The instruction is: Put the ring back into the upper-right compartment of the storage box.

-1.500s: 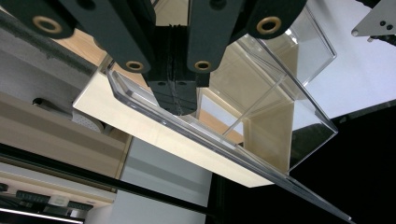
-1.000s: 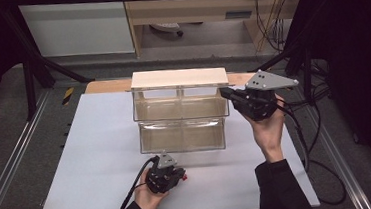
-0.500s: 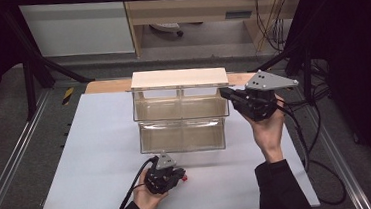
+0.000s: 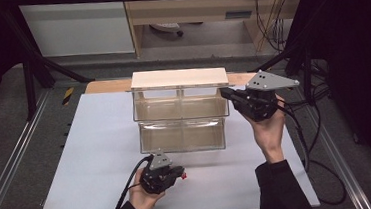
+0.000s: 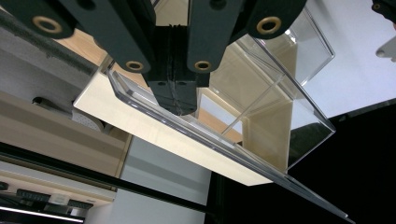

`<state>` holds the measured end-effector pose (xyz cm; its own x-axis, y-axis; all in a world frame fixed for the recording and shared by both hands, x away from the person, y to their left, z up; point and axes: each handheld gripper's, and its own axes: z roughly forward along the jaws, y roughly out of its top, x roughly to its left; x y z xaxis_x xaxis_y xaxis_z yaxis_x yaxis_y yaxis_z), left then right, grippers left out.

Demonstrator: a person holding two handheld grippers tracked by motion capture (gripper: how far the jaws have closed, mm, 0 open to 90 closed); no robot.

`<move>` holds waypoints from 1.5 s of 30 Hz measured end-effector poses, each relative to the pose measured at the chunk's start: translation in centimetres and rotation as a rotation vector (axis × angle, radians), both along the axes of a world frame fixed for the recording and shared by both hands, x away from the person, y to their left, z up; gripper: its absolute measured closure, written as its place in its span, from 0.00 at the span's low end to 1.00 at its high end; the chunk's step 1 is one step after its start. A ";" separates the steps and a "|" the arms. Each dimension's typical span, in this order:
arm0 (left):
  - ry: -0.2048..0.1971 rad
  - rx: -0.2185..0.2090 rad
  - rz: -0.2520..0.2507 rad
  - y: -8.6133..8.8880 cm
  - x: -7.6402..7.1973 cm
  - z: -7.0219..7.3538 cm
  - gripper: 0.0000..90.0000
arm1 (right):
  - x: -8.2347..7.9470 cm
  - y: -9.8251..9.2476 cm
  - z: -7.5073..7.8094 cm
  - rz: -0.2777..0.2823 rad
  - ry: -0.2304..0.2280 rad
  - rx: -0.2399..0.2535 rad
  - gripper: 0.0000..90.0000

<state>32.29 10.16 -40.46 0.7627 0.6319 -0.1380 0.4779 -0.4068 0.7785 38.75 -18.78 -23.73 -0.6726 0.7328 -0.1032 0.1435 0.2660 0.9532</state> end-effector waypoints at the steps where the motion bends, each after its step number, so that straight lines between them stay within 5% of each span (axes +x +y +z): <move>1: -0.004 -0.007 0.000 0.1 -0.1 0.2 0.96 | 0.0 0.0 0.0 0.000 0.000 0.000 1.00; 28: -0.114 -0.072 -0.022 0.1 0.6 6.6 0.96 | 0.0 0.0 0.1 0.000 0.004 -0.004 1.00; 45: -0.150 -0.098 -0.029 -0.7 1.1 8.6 0.96 | 0.0 -0.1 0.1 -0.002 0.006 -0.003 1.00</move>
